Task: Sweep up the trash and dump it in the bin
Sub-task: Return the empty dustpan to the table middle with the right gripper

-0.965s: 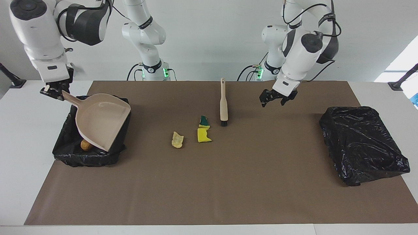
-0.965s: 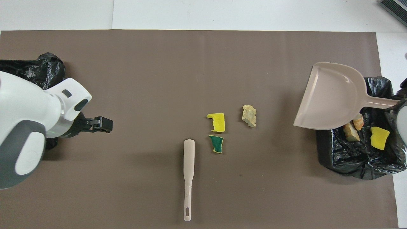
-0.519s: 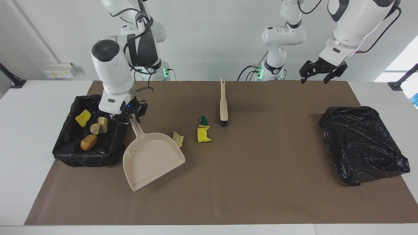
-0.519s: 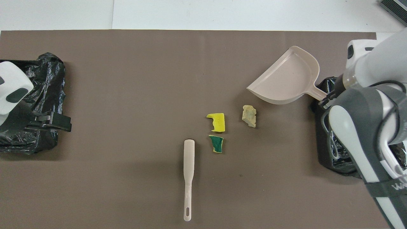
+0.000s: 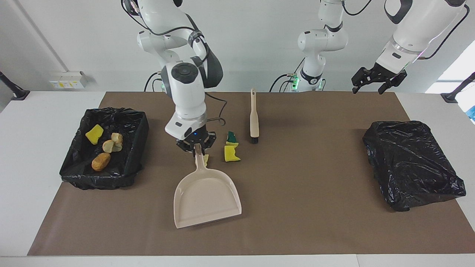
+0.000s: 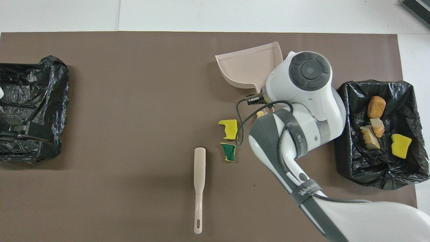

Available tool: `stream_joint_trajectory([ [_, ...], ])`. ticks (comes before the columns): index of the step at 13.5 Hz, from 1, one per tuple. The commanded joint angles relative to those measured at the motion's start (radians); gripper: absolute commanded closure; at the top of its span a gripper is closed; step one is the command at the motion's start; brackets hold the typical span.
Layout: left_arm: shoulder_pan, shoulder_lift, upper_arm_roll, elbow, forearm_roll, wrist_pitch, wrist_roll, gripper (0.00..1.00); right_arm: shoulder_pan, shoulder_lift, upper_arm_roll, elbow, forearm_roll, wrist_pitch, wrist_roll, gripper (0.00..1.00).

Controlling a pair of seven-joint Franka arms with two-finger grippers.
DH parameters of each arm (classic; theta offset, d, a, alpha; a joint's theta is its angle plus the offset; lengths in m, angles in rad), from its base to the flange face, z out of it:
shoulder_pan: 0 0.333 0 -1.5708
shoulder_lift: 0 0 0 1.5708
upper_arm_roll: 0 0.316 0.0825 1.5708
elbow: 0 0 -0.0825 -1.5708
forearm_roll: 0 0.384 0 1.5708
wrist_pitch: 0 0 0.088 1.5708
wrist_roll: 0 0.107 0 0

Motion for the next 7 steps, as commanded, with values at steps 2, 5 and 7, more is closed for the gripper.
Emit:
stream_joint_trajectory([
  [2, 0.008, -0.018, -0.008, -0.021, 0.005, 0.012, 0.015, 0.00, 0.120, 0.136, -0.014, 0.115, -0.007, 0.062, 0.235, 1.00],
  [5, 0.006, -0.018, -0.007, -0.021, 0.005, 0.015, 0.015, 0.00, 0.165, 0.233, -0.013, 0.210, -0.048, 0.094, 0.403, 1.00],
  [7, 0.006, -0.018, -0.008, -0.021, 0.005, 0.015, 0.017, 0.00, 0.167, 0.233, -0.008, 0.209, -0.047, 0.094, 0.428, 1.00],
])
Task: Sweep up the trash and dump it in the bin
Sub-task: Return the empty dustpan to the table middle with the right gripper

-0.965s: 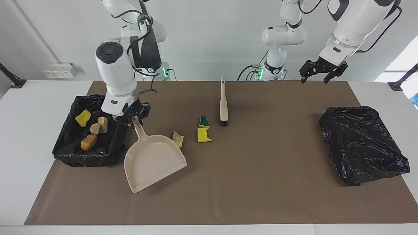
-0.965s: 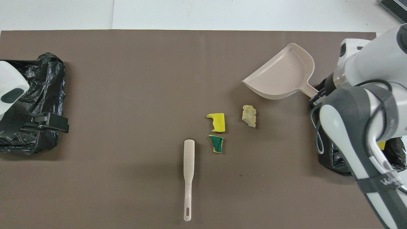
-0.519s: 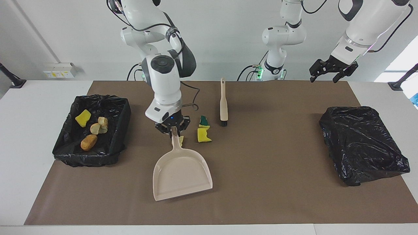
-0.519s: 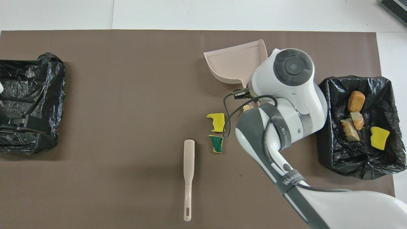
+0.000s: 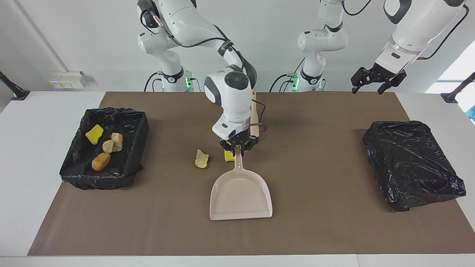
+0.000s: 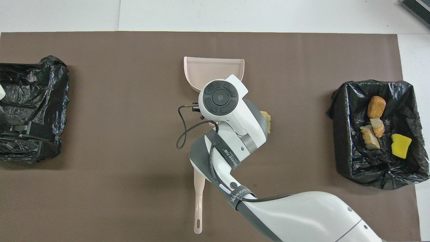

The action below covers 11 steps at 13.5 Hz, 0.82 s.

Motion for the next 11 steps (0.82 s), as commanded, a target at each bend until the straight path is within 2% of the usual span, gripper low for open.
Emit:
stream_joint_trajectory([
  [1, 0.007, -0.018, -0.005, -0.020, 0.005, 0.015, 0.016, 0.00, -0.002, 0.024, 0.000, 0.049, -0.008, -0.001, 0.036, 0.87],
  [2, 0.007, -0.018, -0.005, -0.020, 0.005, 0.015, 0.016, 0.00, 0.002, 0.023, 0.001, 0.046, -0.008, 0.001, 0.041, 0.63],
  [3, 0.007, -0.018, -0.005, -0.020, 0.005, 0.015, 0.016, 0.00, 0.011, 0.020, 0.001, 0.044, -0.017, 0.004, 0.042, 0.01],
  [6, 0.007, -0.018, -0.003, -0.024, 0.005, 0.015, 0.016, 0.00, 0.024, -0.075, 0.001, -0.026, 0.005, -0.016, 0.038, 0.00],
  [9, 0.005, -0.019, -0.005, -0.025, 0.005, 0.015, 0.016, 0.00, 0.033, -0.222, 0.003, -0.161, 0.093, -0.027, 0.045, 0.00],
  [11, 0.005, -0.019, -0.003, -0.027, 0.005, 0.013, 0.016, 0.00, 0.082, -0.325, 0.003, -0.280, 0.120, -0.043, 0.088, 0.00],
])
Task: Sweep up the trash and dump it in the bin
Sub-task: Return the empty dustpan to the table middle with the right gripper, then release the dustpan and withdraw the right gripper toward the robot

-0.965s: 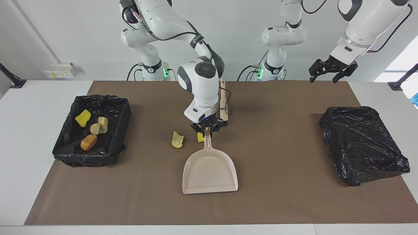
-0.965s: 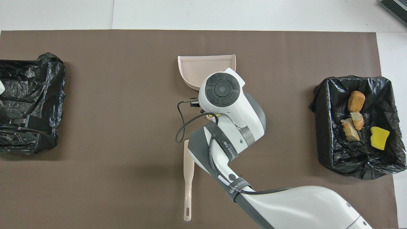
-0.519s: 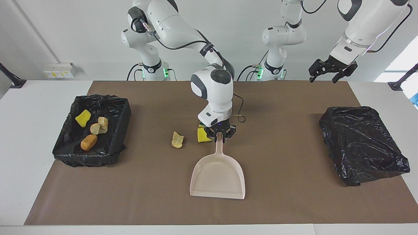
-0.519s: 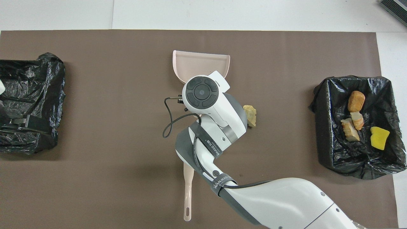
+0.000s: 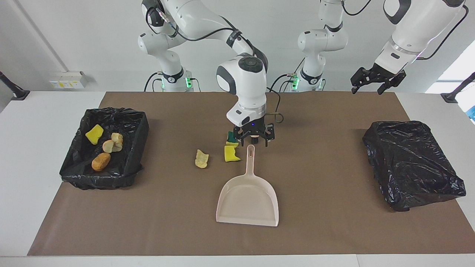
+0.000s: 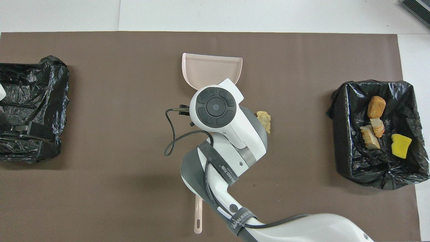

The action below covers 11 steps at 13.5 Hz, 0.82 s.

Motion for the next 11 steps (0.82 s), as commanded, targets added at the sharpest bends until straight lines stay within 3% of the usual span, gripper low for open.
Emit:
stream_joint_trajectory([
  [1, 0.005, -0.019, -0.004, -0.025, 0.005, 0.013, 0.015, 0.00, 0.059, -0.168, -0.002, -0.221, 0.030, 0.010, 0.079, 0.00],
  [7, -0.001, -0.019, -0.004, -0.032, 0.005, 0.010, 0.015, 0.00, 0.163, -0.338, 0.005, -0.483, 0.075, 0.031, 0.148, 0.00],
  [11, -0.001, -0.021, -0.004, -0.035, 0.005, 0.009, 0.015, 0.00, 0.249, -0.374, 0.006, -0.609, 0.096, 0.119, 0.212, 0.00],
])
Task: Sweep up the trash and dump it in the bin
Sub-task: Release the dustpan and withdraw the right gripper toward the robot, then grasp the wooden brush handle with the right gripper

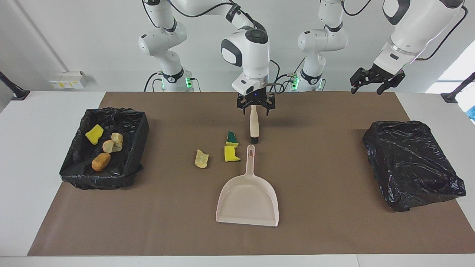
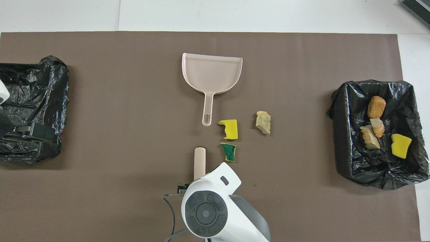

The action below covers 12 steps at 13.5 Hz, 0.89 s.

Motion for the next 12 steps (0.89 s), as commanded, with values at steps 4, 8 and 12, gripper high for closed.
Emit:
stream_joint_trajectory([
  [4, 0.000, -0.021, 0.000, -0.029, 0.005, 0.007, 0.014, 0.00, 0.107, -0.002, 0.002, -0.161, 0.021, 0.188, 0.115, 0.20],
  [8, 0.000, -0.021, 0.000, -0.030, 0.005, 0.006, 0.014, 0.00, 0.109, 0.009, 0.001, -0.173, 0.003, 0.193, 0.112, 0.32],
  [12, 0.000, -0.023, 0.000, -0.032, 0.005, 0.006, 0.014, 0.00, 0.121, 0.030, 0.002, -0.171, 0.003, 0.195, 0.131, 0.39],
])
